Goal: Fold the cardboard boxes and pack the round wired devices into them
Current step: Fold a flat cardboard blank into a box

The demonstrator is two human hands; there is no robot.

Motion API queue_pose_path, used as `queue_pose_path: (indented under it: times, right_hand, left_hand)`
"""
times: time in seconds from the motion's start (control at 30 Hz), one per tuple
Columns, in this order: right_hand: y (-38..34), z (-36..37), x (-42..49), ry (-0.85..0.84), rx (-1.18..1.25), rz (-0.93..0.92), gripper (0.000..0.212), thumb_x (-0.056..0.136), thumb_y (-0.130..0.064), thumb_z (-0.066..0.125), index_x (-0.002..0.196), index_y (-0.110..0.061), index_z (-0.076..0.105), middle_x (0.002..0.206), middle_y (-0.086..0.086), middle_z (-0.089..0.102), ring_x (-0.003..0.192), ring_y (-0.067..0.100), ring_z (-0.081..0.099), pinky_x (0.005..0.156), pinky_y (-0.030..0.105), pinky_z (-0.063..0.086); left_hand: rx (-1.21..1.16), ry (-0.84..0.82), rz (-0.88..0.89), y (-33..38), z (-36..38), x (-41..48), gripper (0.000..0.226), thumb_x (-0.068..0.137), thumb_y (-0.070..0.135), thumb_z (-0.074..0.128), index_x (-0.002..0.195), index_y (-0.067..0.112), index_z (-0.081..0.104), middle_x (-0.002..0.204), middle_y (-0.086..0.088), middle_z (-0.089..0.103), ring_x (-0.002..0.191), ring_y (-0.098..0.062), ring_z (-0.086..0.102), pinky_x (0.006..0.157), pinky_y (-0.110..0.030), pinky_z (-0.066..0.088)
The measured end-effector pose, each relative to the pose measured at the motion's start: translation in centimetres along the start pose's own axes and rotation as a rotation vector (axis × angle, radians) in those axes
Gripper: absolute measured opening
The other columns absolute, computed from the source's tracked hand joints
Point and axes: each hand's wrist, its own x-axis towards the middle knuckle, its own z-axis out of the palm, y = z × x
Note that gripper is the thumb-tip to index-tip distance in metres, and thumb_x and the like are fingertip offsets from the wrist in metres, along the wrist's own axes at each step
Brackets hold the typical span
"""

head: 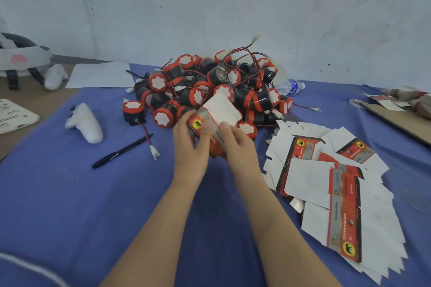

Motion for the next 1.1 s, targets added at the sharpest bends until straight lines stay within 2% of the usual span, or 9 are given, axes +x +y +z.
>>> queue_pose_path:
  times: [0.1, 0.2, 0.33, 0.4, 0.47, 0.6, 0.77, 0.87, 1.1]
  right_hand:
    - [0.5, -0.9, 0.4, 0.214, -0.217, -0.089, 0.026, 0.098, -0.035, 0.048, 0.112, -0.019, 0.063, 0.099, -0.013, 0.063, 0.095, 0.006, 0.060, 0.072, 0.013, 0.044]
    - [0.7, -0.8, 0.5, 0.262, -0.361, -0.165, 0.032, 0.101, -0.030, 0.040, 0.123, -0.018, 0.061, 0.107, -0.012, 0.054, 0.104, 0.005, 0.050, 0.089, 0.019, 0.042]
    - [0.7, -0.7, 0.5, 0.316, -0.293, -0.169, 0.034, 0.102, -0.032, 0.037, 0.082, -0.015, 0.058, 0.077, -0.009, 0.056, 0.072, 0.005, 0.051, 0.057, 0.005, 0.040]
    - [0.8, -1.1, 1.0, 0.347, -0.185, -0.098, 0.014, 0.101, -0.023, 0.039, 0.100, -0.023, 0.053, 0.083, -0.020, 0.049, 0.074, -0.001, 0.050, 0.055, 0.001, 0.038]
    - [1.0, -1.2, 1.2, 0.386, -0.054, -0.015, 0.025, 0.099, -0.013, 0.042, 0.120, -0.026, 0.046, 0.094, -0.018, 0.050, 0.085, 0.000, 0.054, 0.065, 0.007, 0.043]
    - [0.9, -1.5, 1.6, 0.409, 0.084, 0.056, 0.021, 0.097, -0.008, 0.047, 0.105, -0.023, 0.058, 0.097, -0.008, 0.061, 0.097, 0.015, 0.061, 0.080, 0.031, 0.055]
    - [1.8, -0.1, 0.6, 0.220, -0.203, -0.017, 0.024, 0.101, -0.035, 0.041, 0.112, -0.026, 0.059, 0.091, -0.021, 0.057, 0.086, -0.002, 0.054, 0.072, 0.009, 0.039]
    - [1.7, -0.1, 0.6, 0.258, -0.181, -0.016, 0.037, 0.102, -0.032, 0.037, 0.138, -0.026, 0.044, 0.111, -0.017, 0.050, 0.099, 0.002, 0.048, 0.083, 0.016, 0.036]
    - [1.5, -0.5, 1.1, 0.263, -0.129, 0.016, 0.029, 0.101, -0.033, 0.035, 0.126, -0.026, 0.050, 0.092, -0.024, 0.049, 0.085, -0.006, 0.048, 0.065, 0.010, 0.035]
  left_hand:
    - [0.302, 0.054, 0.003, -0.6, -0.1, -0.1, 0.028, 0.089, 0.041, 0.061, 0.108, 0.021, 0.057, 0.131, 0.006, 0.041, 0.111, 0.004, 0.039, 0.080, 0.004, 0.033]
    - [0.426, 0.074, -0.028, -0.7, 0.0, -0.7, 0.035, 0.086, 0.053, 0.058, 0.088, 0.019, 0.059, 0.094, 0.008, 0.059, 0.084, -0.005, 0.056, 0.065, -0.011, 0.041]
    - [0.467, 0.164, -0.095, -0.1, -0.3, -0.2, 0.046, 0.102, 0.032, 0.036, 0.058, 0.018, 0.035, 0.056, 0.004, 0.039, 0.051, -0.009, 0.037, 0.039, -0.016, 0.031]
    - [0.298, 0.218, -0.223, 0.0, -0.3, 0.2, 0.039, 0.100, 0.016, 0.033, 0.061, 0.016, 0.027, 0.059, 0.001, 0.031, 0.053, -0.011, 0.028, 0.044, -0.019, 0.023]
    - [0.047, 0.251, -0.363, 0.0, -0.2, 0.4, 0.033, 0.096, 0.017, 0.036, 0.064, 0.014, 0.028, 0.063, 0.001, 0.030, 0.059, -0.014, 0.028, 0.055, -0.026, 0.027]
    - [-0.263, 0.223, -0.534, -0.1, -0.4, 0.7, 0.032, 0.099, 0.027, 0.041, 0.069, 0.017, 0.048, 0.072, -0.002, 0.052, 0.073, -0.018, 0.051, 0.072, -0.036, 0.047]
    - [-0.342, 0.062, -0.479, -0.5, -0.2, 0.6, 0.025, 0.098, 0.021, 0.053, 0.077, 0.016, 0.065, 0.068, 0.006, 0.070, 0.065, -0.004, 0.066, 0.063, -0.020, 0.056]
    - [-0.312, 0.041, -0.419, -0.6, -0.1, 0.6, 0.025, 0.098, 0.023, 0.053, 0.079, 0.014, 0.065, 0.076, 0.004, 0.070, 0.072, -0.005, 0.067, 0.066, -0.018, 0.055]
    - [-0.423, 0.017, -0.412, -0.2, -0.3, 0.6, 0.030, 0.098, 0.020, 0.053, 0.070, 0.017, 0.063, 0.072, 0.005, 0.071, 0.073, -0.008, 0.067, 0.067, -0.021, 0.055]
